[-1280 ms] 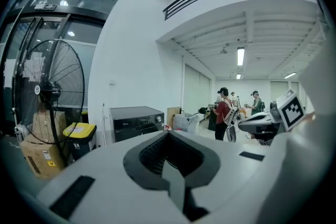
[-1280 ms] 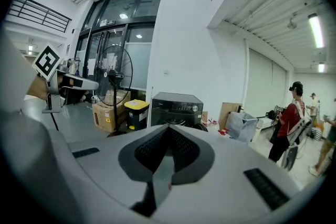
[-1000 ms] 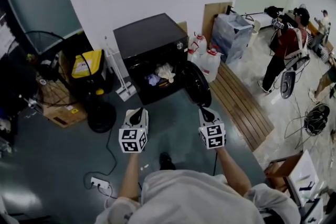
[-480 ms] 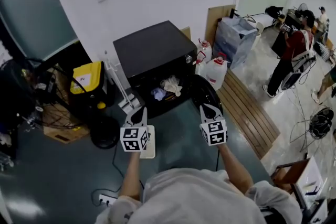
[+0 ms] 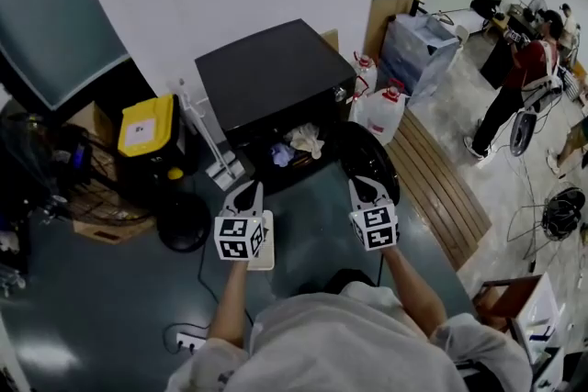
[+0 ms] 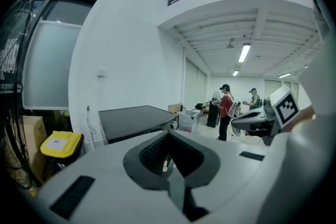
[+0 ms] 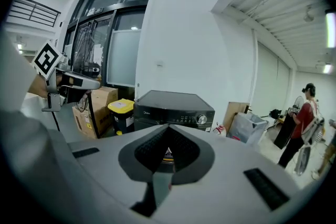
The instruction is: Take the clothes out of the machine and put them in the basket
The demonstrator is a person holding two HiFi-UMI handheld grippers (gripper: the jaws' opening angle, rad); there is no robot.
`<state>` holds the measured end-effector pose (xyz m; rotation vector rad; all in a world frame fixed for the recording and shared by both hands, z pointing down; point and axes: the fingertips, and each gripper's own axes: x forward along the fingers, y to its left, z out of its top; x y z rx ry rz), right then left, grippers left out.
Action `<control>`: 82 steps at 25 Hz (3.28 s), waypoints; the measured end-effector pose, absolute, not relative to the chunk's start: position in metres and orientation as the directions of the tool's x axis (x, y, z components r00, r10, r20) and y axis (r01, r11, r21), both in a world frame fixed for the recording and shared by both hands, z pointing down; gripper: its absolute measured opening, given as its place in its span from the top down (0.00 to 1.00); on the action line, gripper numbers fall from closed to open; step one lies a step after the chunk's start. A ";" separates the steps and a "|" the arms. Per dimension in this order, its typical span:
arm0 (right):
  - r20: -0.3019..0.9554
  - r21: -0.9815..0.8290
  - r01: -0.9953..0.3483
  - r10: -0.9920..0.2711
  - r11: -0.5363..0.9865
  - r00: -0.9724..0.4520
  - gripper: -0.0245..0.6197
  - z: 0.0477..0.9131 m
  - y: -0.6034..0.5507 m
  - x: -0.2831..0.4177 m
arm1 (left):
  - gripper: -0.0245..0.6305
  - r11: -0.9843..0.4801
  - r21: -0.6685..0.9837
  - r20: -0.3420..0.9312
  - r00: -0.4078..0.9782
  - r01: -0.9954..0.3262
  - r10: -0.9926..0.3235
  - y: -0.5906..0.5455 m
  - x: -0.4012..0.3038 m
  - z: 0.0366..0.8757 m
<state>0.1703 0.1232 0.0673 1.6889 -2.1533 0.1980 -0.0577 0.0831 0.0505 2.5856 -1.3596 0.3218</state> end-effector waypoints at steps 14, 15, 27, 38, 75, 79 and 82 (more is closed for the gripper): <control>0.486 0.081 -0.921 -0.822 0.381 -0.298 0.93 0.123 0.056 0.182 | 0.93 -0.443 0.148 0.372 0.465 -0.884 -0.803 0.046 -0.036 0.109; 0.499 0.078 -0.916 -0.811 0.393 -0.306 0.93 0.133 0.051 0.184 | 0.93 -0.435 0.150 0.376 0.458 -0.888 -0.805 0.042 -0.033 0.116; 0.546 0.037 -0.872 -0.741 0.488 -0.391 0.93 0.221 -0.005 0.194 | 0.94 -0.311 0.155 0.441 0.348 -0.938 -0.828 0.015 -0.029 0.203; 0.554 -0.003 -0.822 -0.683 0.570 -0.476 0.93 0.306 -0.051 0.187 | 0.94 -0.221 0.160 0.469 0.271 -0.962 -0.841 -0.008 -0.019 0.284; 0.530 -0.042 -0.870 -0.727 0.492 -0.437 0.29 0.576 -0.078 0.122 | 0.94 -0.290 0.231 0.469 0.368 -0.929 -0.803 -0.028 -0.055 0.537; 0.521 -0.056 -0.866 -0.725 0.497 -0.450 0.28 0.590 -0.101 0.111 | 0.93 -0.280 0.234 0.473 0.361 -0.931 -0.803 -0.029 -0.061 0.546; 0.509 -0.063 -0.866 -0.731 0.496 -0.455 0.28 0.597 -0.130 0.098 | 0.93 -0.269 0.234 0.478 0.351 -0.934 -0.805 -0.029 -0.067 0.552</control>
